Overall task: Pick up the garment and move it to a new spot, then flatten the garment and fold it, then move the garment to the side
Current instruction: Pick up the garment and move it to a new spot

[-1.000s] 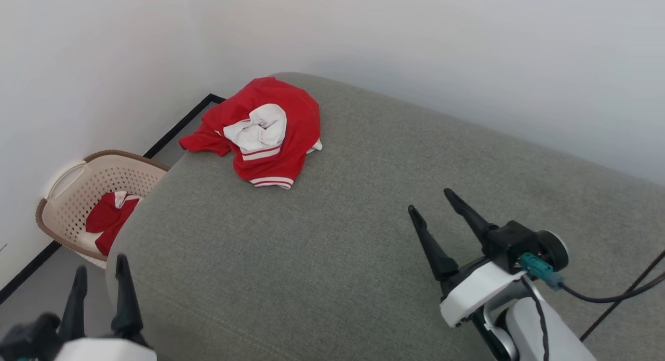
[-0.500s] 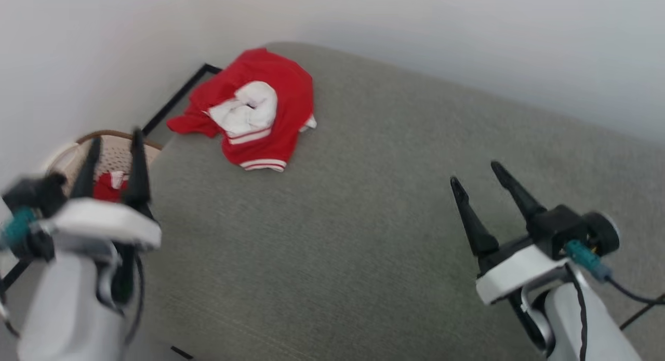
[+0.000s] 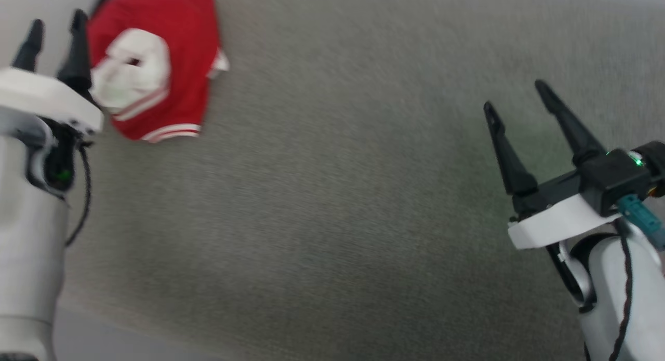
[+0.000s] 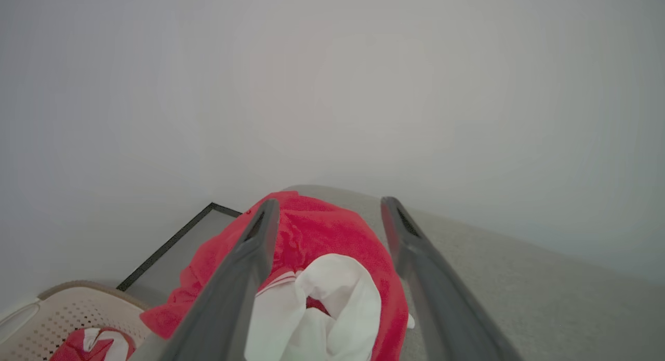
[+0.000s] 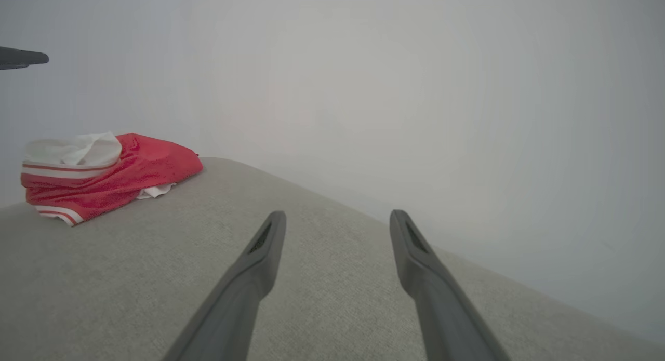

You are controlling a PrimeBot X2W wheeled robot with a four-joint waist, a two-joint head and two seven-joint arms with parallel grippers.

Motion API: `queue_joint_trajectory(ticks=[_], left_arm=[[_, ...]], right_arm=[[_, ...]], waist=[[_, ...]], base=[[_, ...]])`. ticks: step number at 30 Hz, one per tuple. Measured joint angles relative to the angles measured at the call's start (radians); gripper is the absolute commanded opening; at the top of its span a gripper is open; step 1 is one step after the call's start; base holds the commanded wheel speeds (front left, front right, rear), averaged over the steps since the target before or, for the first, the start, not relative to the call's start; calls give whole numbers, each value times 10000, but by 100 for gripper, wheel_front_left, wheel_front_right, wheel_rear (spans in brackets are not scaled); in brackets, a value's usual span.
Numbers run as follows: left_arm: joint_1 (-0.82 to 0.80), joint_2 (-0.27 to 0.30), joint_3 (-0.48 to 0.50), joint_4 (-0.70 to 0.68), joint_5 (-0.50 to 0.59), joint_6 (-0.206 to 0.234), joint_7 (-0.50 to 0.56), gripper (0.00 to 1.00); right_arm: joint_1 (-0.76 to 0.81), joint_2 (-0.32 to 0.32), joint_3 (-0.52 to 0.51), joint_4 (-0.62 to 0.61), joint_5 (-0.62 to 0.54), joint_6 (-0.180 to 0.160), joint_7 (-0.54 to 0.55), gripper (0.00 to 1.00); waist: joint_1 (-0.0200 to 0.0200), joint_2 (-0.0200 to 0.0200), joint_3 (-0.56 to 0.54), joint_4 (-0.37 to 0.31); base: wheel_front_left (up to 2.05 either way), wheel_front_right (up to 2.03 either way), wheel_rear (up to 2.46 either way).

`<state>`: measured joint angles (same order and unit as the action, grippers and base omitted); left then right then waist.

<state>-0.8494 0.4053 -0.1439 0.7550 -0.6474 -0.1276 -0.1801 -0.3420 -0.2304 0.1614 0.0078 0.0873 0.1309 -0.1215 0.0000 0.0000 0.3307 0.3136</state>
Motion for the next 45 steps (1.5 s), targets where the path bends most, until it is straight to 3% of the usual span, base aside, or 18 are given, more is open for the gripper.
queue_joint_trajectory(ticks=[9, 16, 23, 28, 29, 30, 38, 45], left_arm=[[-1990, 639, -343, 2947, -830, 0, 1756, 100], [-2900, 708, -786, 4571, -882, 31, 3789, 100], [-3581, 963, -1290, 4890, -639, 318, 6013, 100], [-3680, 1016, -1296, 4893, -660, 512, 6590, 100], [-3649, 1012, -1231, 4911, -767, 564, 6523, 94], [-3592, 1009, -1200, 4943, -796, 560, 6299, 0], [-3128, 1005, -1507, 4811, -631, 144, 4744, 0], [-3121, 1254, -2021, 4219, -219, 36, 3528, 0]], right_arm=[[-451, -92, 4, -715, -44, 0, 349, 100], [-578, -88, 35, -999, -134, 0, 562, 100], [-637, -48, 102, -1250, -173, 0, 773, 100], [-649, -25, 136, -1327, -176, 0, 794, 100], [-645, 2, 100, -1323, -178, 0, 807, 100], [-641, 19, 44, -1323, -178, 0, 805, 100], [-324, 130, -462, -1110, -151, -2, 533, 100], [-76, 341, -721, -650, 40, -2, 219, 100]], waist=[[0, 0, 1687, -957], [0, 0, 2498, -1509], [0, 1, 2835, -1800], [0, 2, 2877, -1887], [0, 1, 2834, -1896], [0, 1, 2799, -1888], [0, 0, 2123, -1626], [0, 0, 1050, -1303]], base=[[0, 0, 0], [0, 0, 0], [0, 0, 0], [0, 0, 0], [0, 0, 0], [0, 0, 0], [0, 0, 0], [0, 0, 0]])
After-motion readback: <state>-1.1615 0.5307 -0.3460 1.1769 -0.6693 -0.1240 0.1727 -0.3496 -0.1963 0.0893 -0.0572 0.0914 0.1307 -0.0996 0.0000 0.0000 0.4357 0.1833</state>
